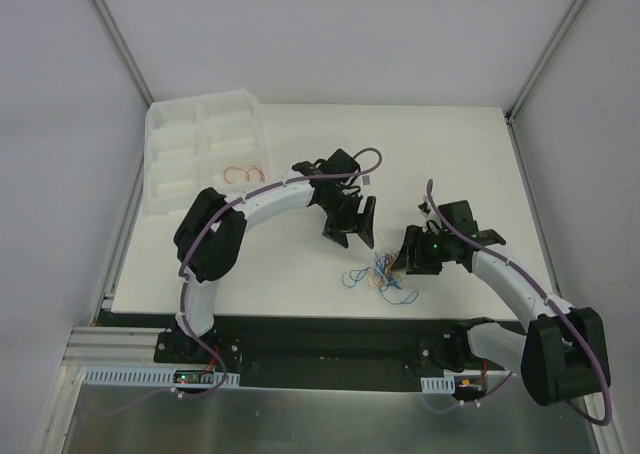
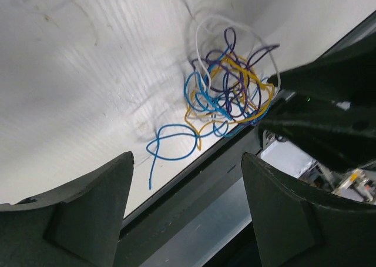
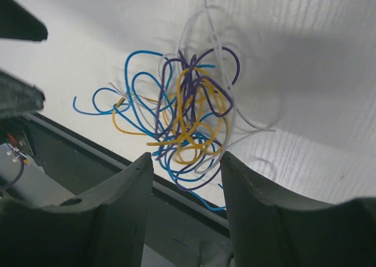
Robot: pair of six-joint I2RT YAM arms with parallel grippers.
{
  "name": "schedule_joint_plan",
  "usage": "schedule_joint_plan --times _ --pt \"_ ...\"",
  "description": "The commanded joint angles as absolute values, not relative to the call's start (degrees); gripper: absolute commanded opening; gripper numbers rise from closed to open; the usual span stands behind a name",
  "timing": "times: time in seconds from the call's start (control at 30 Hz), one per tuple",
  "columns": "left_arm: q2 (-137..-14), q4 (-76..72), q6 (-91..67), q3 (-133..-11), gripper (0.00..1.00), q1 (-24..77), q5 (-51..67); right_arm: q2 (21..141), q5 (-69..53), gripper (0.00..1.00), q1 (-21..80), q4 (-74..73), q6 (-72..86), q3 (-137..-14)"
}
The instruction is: Untangle the cables
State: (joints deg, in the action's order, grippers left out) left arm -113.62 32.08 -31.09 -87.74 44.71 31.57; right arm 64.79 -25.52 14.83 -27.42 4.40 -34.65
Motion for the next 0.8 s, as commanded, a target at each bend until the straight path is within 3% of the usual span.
schedule_joint_plan --times 0.0,0.43,0.77 --pt "-116.5 31.7 -41.8 -91.1 0.72 41.8 31.8 63.1 -29.2 0.53 15.7 -25.8 5.0 -33.8" --pt "-123.7 27.9 -64.8 -93.2 0.68 38.1 33.8 63.8 -28.0 0.52 17.6 -22.8 4.7 -32.3" --pt "-123.0 23.0 -85.7 -89.8 0.72 37.6 23.7 60.2 -29.4 0.52 17.6 -22.3 4.1 -30.8"
